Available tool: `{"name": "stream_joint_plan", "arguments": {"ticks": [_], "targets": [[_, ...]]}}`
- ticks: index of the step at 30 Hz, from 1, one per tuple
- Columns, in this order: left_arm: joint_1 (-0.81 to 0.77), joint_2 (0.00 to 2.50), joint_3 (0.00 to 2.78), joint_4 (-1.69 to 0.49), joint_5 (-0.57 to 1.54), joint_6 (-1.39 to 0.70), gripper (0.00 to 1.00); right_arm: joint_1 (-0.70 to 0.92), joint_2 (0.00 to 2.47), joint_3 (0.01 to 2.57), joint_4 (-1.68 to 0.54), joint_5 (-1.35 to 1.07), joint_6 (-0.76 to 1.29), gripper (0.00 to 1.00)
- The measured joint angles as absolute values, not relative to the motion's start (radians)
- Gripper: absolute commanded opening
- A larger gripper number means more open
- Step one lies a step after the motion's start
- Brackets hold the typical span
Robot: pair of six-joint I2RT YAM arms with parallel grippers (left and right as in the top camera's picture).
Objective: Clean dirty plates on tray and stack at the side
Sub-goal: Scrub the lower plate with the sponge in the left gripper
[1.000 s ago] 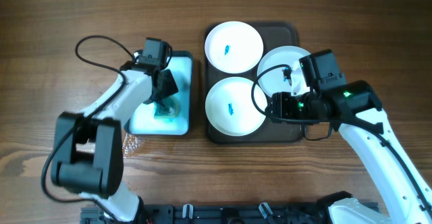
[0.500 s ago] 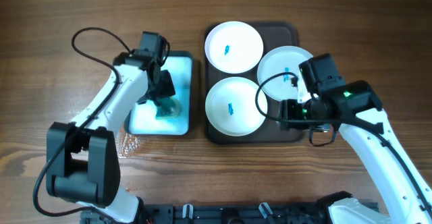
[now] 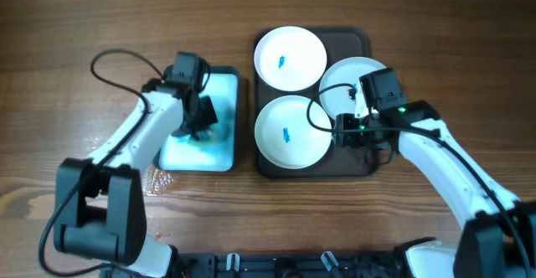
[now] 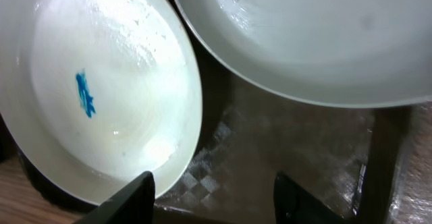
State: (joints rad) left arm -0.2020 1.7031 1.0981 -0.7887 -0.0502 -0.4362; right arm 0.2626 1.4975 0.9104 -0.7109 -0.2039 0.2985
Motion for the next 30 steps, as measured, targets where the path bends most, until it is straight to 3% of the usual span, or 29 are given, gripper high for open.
{"name": "stream_joint_plan", "arguments": {"ticks": [3,6,9,10,15,17,19,22,26,30], "targets": [[-0.202,1.637,1.221,-0.878,-0.050,-0.401,0.04,0.263,1.595,0.910,-0.656,-0.229,0.264,0.40],[-0.202,1.590,1.264,-0.917,-0.035,-0.393,0.04,0.263,1.671,0.909,-0.601,-0.301,0.253,0.24],[-0.202,1.584,1.266,-0.955,-0.002,-0.378,0.04,0.263,1.685,0.909,-0.585,-0.314,0.284,0.17],[-0.202,1.584,1.266,-0.963,0.017,-0.366,0.04,0.263,1.685,0.909,-0.586,-0.279,0.314,0.09],[-0.204,1.584,1.266,-0.970,0.090,-0.340,0.04,0.261,1.686,0.883,-0.528,-0.134,0.464,0.10],[-0.219,1.584,1.266,-0.962,0.109,-0.337,0.04,0.261,1.691,0.873,-0.502,-0.184,0.430,0.20],[-0.235,1.584,1.266,-0.955,0.118,-0.334,0.04,0.261,1.693,0.869,-0.503,-0.228,0.377,0.24],[-0.256,1.584,1.266,-0.950,0.123,-0.334,0.04,0.261,1.691,0.842,-0.446,-0.257,0.339,0.04],[-0.286,1.584,1.266,-0.916,0.126,-0.335,0.04,0.261,1.676,0.815,-0.424,-0.242,0.460,0.04],[-0.398,1.620,1.266,-0.788,0.138,-0.406,0.04,0.261,1.673,0.814,-0.433,-0.244,0.440,0.04]]}}
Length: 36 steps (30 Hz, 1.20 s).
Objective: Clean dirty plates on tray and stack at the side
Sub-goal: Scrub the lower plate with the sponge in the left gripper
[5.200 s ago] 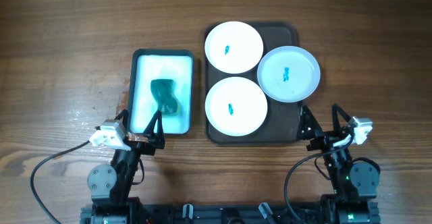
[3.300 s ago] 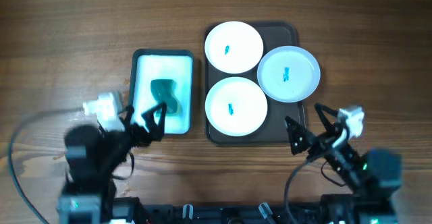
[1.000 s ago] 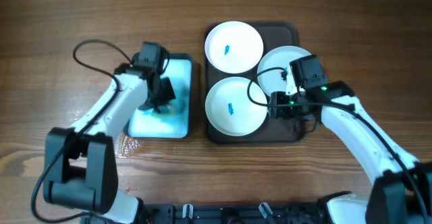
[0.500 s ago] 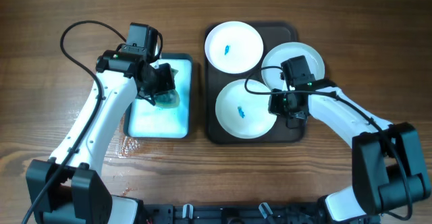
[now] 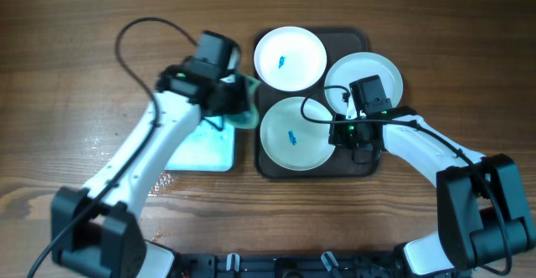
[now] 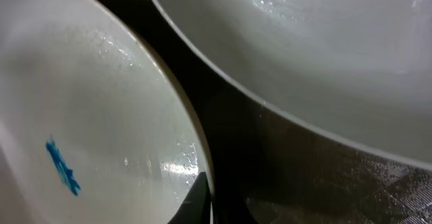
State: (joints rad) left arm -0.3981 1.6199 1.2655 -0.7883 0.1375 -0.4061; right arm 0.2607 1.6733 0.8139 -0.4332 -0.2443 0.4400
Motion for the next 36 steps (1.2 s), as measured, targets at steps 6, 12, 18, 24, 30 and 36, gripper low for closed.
{"name": "stream_joint_plan", "arguments": {"ticks": [6,12,18,24,30,36], "targets": [[-0.569,1.859,1.267,-0.649,0.248,-0.545,0.04,0.261,1.671,0.814,-0.449,-0.247,0.426,0.04],[-0.633,1.984,1.288,-0.637,0.190,-0.588,0.04,0.261,1.671,0.814,-0.452,-0.250,0.426,0.04],[-0.641,1.978,1.299,-0.698,-0.086,-0.496,0.04,0.262,1.671,0.813,-0.462,-0.272,0.426,0.05],[-0.645,2.018,1.283,-0.428,0.220,-0.469,0.04,0.258,1.669,0.812,-0.477,-0.273,0.445,0.05],[-0.684,2.032,1.285,-0.437,0.347,-0.464,0.04,0.258,1.668,0.812,-0.483,-0.273,0.445,0.04],[-0.677,2.019,1.324,-0.667,0.222,-0.419,0.04,0.262,1.668,0.807,-0.484,-0.296,0.440,0.04]]}}
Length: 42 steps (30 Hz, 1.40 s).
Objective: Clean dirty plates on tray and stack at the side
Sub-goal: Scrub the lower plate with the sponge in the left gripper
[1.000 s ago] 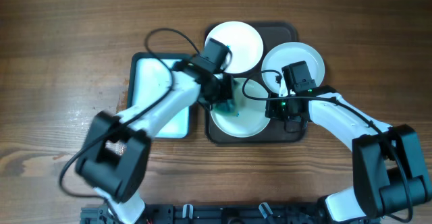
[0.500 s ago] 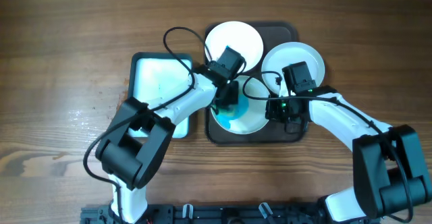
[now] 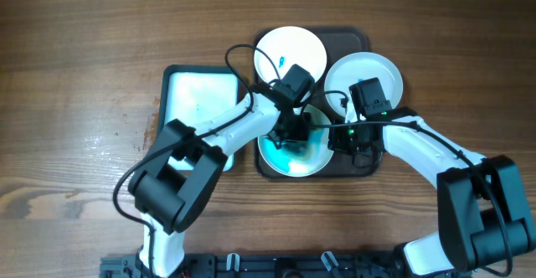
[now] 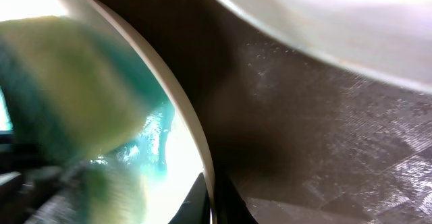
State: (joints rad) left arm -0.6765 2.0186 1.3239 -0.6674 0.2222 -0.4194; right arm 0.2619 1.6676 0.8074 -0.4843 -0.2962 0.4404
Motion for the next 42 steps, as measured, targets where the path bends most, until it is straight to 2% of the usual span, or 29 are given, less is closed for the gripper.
{"name": "stream_joint_plan", "arguments": {"ticks": [5,9,15,21,24,28,32,36,42], "targets": [[-0.626,1.988,1.313,-0.723,-0.004,-0.415,0.04,0.262,1.668,0.807,-0.484,-0.297,0.441,0.04],[-0.627,1.984,1.304,-0.694,-0.040,-0.408,0.04,0.262,1.668,0.807,-0.484,-0.299,0.441,0.04],[-0.622,2.019,1.280,-0.447,0.283,-0.427,0.04,0.260,1.667,0.807,-0.493,-0.299,0.442,0.04],[-0.685,2.059,1.290,-0.424,0.474,-0.439,0.04,0.260,1.667,0.807,-0.493,-0.299,0.442,0.04],[-0.685,2.063,1.298,-0.496,0.521,-0.422,0.04,0.260,1.667,0.807,-0.497,-0.301,0.441,0.04],[-0.654,2.061,1.324,-0.665,0.465,-0.408,0.04,0.263,1.667,0.806,-0.497,-0.311,0.441,0.04],[-0.577,2.023,1.322,-0.767,0.304,-0.402,0.04,0.263,1.667,0.806,-0.496,-0.313,0.441,0.04],[-0.511,1.990,1.303,-0.748,0.199,-0.401,0.04,0.266,1.668,0.806,-0.492,-0.315,0.441,0.04],[-0.601,1.994,1.287,-0.567,0.196,-0.402,0.04,0.263,1.668,0.806,-0.498,-0.314,0.442,0.04]]}}
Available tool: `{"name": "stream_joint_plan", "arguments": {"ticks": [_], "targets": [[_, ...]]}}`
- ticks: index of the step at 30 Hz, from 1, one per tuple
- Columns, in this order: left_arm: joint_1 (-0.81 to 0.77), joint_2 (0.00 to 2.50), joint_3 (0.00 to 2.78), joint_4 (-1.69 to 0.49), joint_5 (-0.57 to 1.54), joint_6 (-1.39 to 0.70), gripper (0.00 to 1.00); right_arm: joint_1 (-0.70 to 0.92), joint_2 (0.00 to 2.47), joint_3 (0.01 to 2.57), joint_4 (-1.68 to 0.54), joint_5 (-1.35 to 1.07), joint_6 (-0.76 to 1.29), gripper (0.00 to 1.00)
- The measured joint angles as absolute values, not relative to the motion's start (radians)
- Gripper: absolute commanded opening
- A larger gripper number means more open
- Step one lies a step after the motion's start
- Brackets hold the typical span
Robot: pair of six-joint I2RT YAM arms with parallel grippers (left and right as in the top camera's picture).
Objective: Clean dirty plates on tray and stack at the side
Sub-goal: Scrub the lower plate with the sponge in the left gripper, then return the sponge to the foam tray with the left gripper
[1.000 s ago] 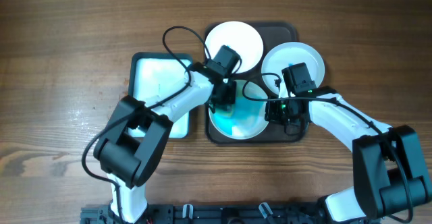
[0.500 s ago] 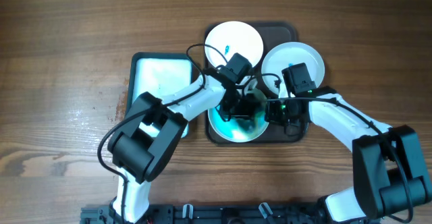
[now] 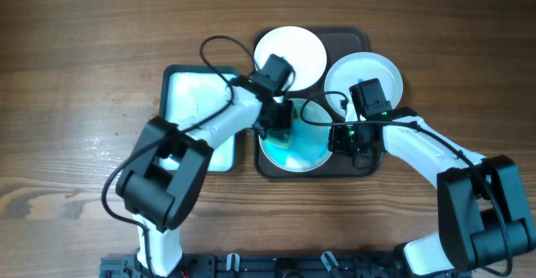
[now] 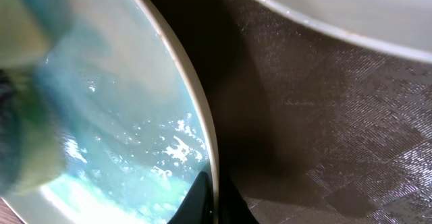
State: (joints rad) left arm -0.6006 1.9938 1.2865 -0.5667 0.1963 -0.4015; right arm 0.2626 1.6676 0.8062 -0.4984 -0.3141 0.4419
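On the dark tray (image 3: 356,167) lie three white plates. The front plate (image 3: 303,152) is covered with a blue soapy film. My right gripper (image 3: 339,136) is shut on its right rim; in the right wrist view the fingertips (image 4: 212,200) pinch the rim of this plate (image 4: 121,116). My left gripper (image 3: 279,119) presses a green sponge (image 4: 23,136) on the plate's upper left part. The back plate (image 3: 297,43) is partly under the left arm. The right plate (image 3: 373,69) looks clean.
A white shallow dish with teal liquid (image 3: 188,102) stands left of the tray. The left arm's cable loops over the dish and the back plate. Bare wooden table (image 3: 84,43) lies on the far left and along the back.
The left gripper with the sponge has moved from the middle of the front plate to its upper left part. The blue film now spreads over more of the plate. The right gripper holds the rim as before.
First the left gripper was in the teal dish and the right gripper stood open by the front plate, which had a blue mark. Then the left lifted the sponge and the right shut on the rim. Then the sponge was on the plate, now smeared blue.
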Motion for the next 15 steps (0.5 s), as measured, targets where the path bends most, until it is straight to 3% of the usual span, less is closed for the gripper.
{"name": "stream_joint_plan", "arguments": {"ticks": [4,7,10,15], "targets": [[-0.699,2.022,1.290,-0.489,0.287,-0.402,0.04,0.263,1.668,0.806,-0.499,-0.314,0.442,0.04],[-0.686,2.021,1.295,-0.536,0.331,-0.403,0.04,0.263,1.668,0.806,-0.500,-0.314,0.441,0.04],[-0.619,1.972,1.283,-0.644,0.370,-0.403,0.04,0.263,1.668,0.806,-0.500,-0.315,0.441,0.04],[-0.385,1.614,1.277,-0.809,0.349,-0.404,0.04,0.263,1.668,0.806,-0.500,-0.315,0.440,0.04]]}}
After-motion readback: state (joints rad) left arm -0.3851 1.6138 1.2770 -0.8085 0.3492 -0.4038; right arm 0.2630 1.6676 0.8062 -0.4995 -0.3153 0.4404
